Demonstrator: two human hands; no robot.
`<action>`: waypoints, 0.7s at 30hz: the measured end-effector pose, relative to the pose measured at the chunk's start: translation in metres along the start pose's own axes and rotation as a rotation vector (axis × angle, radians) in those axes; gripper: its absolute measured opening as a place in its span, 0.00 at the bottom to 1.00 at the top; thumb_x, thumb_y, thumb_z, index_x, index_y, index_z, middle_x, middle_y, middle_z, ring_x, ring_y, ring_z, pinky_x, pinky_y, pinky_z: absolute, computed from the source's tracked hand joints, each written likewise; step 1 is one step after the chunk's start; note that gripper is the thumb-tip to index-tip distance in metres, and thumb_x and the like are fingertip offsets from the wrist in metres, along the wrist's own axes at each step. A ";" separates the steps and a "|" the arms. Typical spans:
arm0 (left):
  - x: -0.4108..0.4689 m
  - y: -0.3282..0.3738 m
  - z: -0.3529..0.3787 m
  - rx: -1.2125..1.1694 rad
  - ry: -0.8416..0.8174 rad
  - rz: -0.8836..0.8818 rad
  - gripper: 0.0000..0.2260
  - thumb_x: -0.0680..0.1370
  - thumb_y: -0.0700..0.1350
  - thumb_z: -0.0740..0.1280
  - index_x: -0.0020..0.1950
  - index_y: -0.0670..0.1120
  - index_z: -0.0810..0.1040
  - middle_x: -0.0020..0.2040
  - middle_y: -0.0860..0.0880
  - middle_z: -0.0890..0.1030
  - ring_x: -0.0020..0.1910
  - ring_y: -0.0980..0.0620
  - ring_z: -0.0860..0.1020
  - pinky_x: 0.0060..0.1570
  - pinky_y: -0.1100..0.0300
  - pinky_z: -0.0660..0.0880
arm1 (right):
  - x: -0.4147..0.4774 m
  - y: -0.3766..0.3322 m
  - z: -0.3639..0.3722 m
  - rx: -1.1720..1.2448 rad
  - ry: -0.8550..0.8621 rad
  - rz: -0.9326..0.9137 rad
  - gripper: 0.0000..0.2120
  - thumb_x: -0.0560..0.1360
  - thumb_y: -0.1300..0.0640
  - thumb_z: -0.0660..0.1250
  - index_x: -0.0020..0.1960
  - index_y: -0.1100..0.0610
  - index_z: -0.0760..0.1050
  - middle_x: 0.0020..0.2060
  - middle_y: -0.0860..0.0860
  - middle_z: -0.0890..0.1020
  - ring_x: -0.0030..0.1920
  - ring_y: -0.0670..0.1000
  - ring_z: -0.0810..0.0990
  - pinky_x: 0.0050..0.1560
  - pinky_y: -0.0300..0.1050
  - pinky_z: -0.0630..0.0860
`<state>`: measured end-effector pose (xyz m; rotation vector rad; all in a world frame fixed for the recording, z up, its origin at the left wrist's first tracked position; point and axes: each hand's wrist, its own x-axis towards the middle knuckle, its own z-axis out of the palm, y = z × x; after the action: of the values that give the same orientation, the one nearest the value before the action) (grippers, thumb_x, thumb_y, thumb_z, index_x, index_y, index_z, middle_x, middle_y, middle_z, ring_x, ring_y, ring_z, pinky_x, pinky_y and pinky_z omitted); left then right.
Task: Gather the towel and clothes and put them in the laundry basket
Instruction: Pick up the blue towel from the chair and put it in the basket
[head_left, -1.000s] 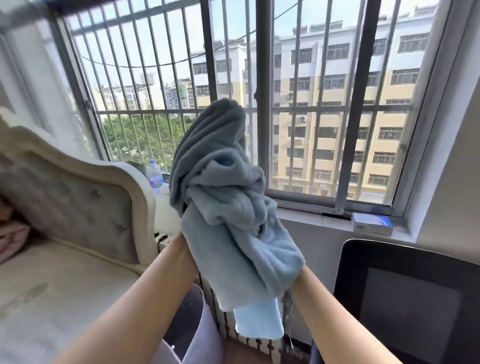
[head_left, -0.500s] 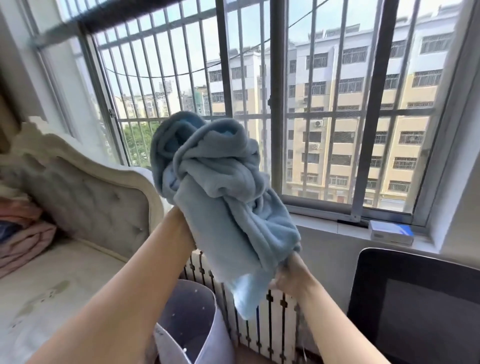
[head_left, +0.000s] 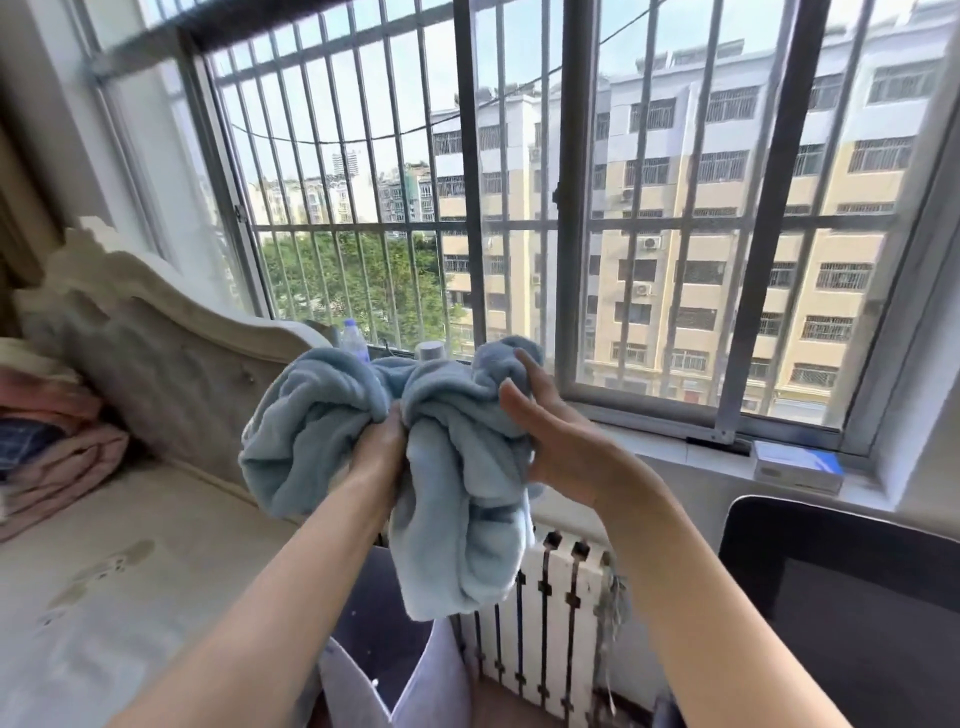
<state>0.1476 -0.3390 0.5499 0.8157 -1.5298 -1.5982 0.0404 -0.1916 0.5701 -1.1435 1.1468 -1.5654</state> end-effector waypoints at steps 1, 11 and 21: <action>-0.003 -0.003 -0.001 0.115 0.048 0.024 0.08 0.71 0.53 0.64 0.44 0.50 0.76 0.51 0.44 0.79 0.57 0.44 0.76 0.58 0.52 0.72 | 0.004 0.007 0.005 -0.034 0.040 0.005 0.52 0.61 0.40 0.76 0.75 0.37 0.47 0.73 0.51 0.64 0.67 0.52 0.72 0.61 0.57 0.76; -0.013 -0.028 -0.002 0.880 -0.022 0.365 0.23 0.71 0.52 0.64 0.59 0.38 0.77 0.60 0.39 0.79 0.64 0.42 0.74 0.66 0.54 0.68 | 0.029 0.060 0.016 -0.029 0.237 0.063 0.50 0.60 0.32 0.72 0.75 0.43 0.53 0.69 0.52 0.72 0.58 0.47 0.78 0.57 0.43 0.78; 0.001 -0.039 -0.020 0.638 -0.216 0.281 0.22 0.70 0.65 0.64 0.48 0.48 0.80 0.48 0.51 0.81 0.53 0.58 0.78 0.62 0.63 0.72 | 0.073 0.105 0.023 0.230 0.584 0.169 0.09 0.75 0.56 0.67 0.51 0.60 0.79 0.40 0.55 0.84 0.38 0.51 0.83 0.42 0.46 0.80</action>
<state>0.1604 -0.3501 0.5097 0.7221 -2.2528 -1.0175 0.0600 -0.2879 0.4853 -0.4281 1.3434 -1.8963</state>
